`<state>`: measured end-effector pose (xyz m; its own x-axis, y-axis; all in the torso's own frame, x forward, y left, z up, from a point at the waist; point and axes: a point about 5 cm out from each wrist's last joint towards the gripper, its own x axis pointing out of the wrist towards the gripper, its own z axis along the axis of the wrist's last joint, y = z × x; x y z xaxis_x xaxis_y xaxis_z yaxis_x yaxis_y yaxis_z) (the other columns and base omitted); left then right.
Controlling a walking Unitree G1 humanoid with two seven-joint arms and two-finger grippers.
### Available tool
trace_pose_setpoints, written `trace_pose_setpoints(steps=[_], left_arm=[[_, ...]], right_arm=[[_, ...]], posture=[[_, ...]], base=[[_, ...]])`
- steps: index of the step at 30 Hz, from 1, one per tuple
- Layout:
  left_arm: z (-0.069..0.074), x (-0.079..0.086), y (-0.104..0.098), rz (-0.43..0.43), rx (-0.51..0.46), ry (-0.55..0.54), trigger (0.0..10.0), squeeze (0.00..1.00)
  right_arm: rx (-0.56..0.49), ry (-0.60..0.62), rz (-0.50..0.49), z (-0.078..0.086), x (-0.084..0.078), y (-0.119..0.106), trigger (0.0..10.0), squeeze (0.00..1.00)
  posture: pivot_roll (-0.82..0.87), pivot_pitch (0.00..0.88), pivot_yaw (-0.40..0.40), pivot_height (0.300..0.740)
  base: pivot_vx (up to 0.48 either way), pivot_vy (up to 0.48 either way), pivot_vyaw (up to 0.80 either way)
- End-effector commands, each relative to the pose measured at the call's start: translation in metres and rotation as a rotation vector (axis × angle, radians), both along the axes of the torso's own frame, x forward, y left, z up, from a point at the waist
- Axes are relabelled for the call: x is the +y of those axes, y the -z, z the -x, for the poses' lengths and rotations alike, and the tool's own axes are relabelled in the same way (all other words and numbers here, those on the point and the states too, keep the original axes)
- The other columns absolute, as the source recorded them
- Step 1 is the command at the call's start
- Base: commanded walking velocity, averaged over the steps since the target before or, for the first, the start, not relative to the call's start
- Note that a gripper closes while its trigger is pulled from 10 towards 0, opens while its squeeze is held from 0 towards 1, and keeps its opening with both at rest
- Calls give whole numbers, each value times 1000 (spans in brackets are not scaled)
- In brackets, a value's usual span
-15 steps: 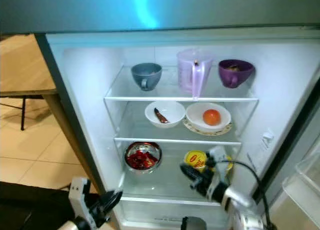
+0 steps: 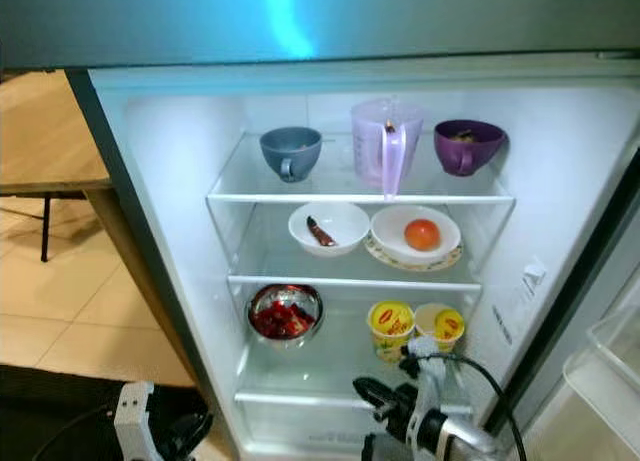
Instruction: Restocking fridge
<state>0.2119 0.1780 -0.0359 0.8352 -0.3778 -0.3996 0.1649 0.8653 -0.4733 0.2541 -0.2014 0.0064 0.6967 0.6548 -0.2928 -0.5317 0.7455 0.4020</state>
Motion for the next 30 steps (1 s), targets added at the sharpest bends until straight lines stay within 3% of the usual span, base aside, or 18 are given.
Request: trace_pose_setpoints(steps=[1, 9, 22, 28, 30], left_arm=[[2, 12, 4, -45, 29, -21, 10000, 0], [3, 10, 10, -43, 51, -39, 10000, 0], [-13, -14, 0, -26, -52, 91, 10000, 0], [-16, -16, -3, -23, -67, 105, 10000, 0], [-25, -25, -10, -8, -117, 154, 10000, 0]], right_arm=[[39, 12, -9, 6, 1, 8, 10000, 0], [87, 28, 9, 13, 1, 19, 10000, 0], [69, 17, 9, 11, 2, 18, 10000, 0], [68, 18, 18, 11, 2, 19, 10000, 0], [65, 38, 14, 10, 0, 19, 10000, 0]], posture=[[-67, 0, 41, 505], [-66, 0, 39, 519], [-69, 0, 40, 544], [-69, 0, 40, 544], [-69, 0, 40, 549]], base=[[0, 0, 0], [0, 0, 0], [0, 0, 0], [0, 0, 0], [0, 0, 0]])
